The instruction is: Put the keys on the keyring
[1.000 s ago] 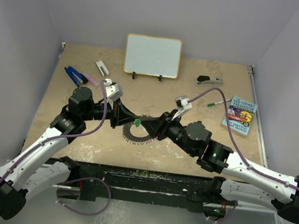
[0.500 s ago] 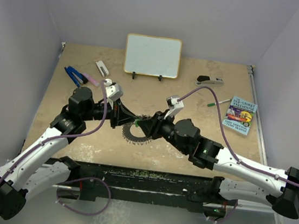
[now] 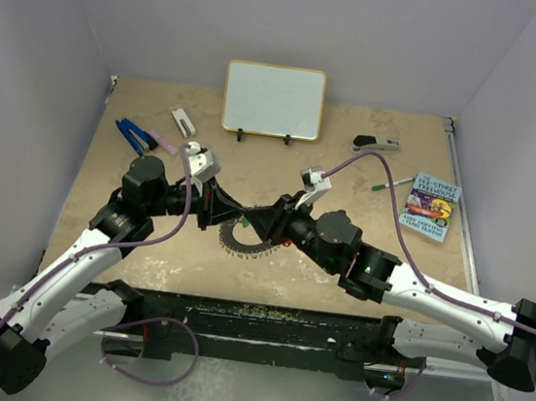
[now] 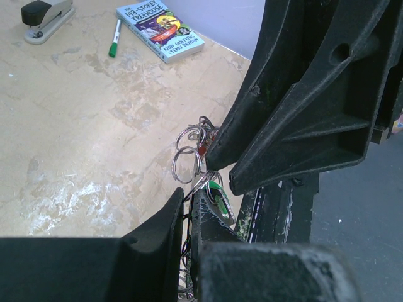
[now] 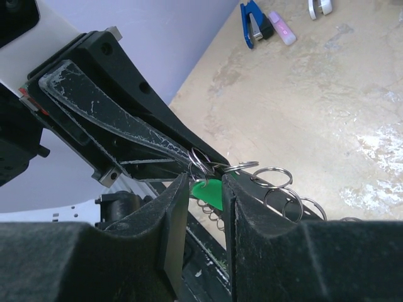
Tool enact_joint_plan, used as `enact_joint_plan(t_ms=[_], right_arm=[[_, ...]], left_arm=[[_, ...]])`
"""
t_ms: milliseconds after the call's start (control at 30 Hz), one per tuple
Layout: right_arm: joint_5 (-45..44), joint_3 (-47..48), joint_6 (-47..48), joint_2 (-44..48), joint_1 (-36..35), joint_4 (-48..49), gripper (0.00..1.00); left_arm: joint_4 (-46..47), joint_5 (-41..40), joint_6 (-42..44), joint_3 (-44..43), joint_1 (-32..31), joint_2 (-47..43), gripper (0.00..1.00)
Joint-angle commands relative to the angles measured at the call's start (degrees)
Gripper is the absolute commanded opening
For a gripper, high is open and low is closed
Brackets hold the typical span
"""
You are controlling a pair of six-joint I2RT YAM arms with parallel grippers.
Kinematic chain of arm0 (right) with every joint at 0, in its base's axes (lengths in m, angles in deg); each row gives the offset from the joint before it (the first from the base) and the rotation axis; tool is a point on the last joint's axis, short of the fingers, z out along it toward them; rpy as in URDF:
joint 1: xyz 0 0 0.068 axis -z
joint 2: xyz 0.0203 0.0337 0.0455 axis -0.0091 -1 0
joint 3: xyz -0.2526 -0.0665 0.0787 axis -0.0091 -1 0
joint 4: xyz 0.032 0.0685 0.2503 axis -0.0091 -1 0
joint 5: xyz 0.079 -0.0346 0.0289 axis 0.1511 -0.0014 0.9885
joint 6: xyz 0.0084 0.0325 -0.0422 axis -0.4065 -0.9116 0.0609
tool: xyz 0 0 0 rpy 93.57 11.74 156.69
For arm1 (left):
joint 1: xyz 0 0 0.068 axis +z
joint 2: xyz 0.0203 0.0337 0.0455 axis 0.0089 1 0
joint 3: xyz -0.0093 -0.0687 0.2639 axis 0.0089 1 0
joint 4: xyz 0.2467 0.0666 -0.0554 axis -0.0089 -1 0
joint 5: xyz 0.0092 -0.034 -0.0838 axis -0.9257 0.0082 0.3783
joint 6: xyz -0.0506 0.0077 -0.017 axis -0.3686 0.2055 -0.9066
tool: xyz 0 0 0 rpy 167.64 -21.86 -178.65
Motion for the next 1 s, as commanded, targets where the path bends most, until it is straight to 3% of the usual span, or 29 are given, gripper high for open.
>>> enact_joint_plan(t_ms=[0,200,333,467,967], right_arm=[[0.1,2.7,0.1,-0.9,-0.2,4.2,0.32],[0.4,3.4,0.6,-1.6,-0.2,4.6,0.30],[0.3,3.5,0.7,-1.7,-0.2,4.8,0.09],[0.1,3.5,0.6,-1.7,-0.3,4.2,0.00],[-2.6,3.9,-5.6,-0.5,-0.3,-3.3,0.00]], left_arm=[[3.5,0.9,0.3,-1.9,0.2,-1.3,0.04],[3.7,1.0,0.3,-1.8,0.2,-1.4,0.04],[3.9,1.0,0.2,-1.7,0.2,-1.5,0.04],[3.8,0.9,0.2,-1.7,0.2,-1.6,0.04],[5.8,1.3,-1.3,-1.7,0.2,-1.5,0.04]])
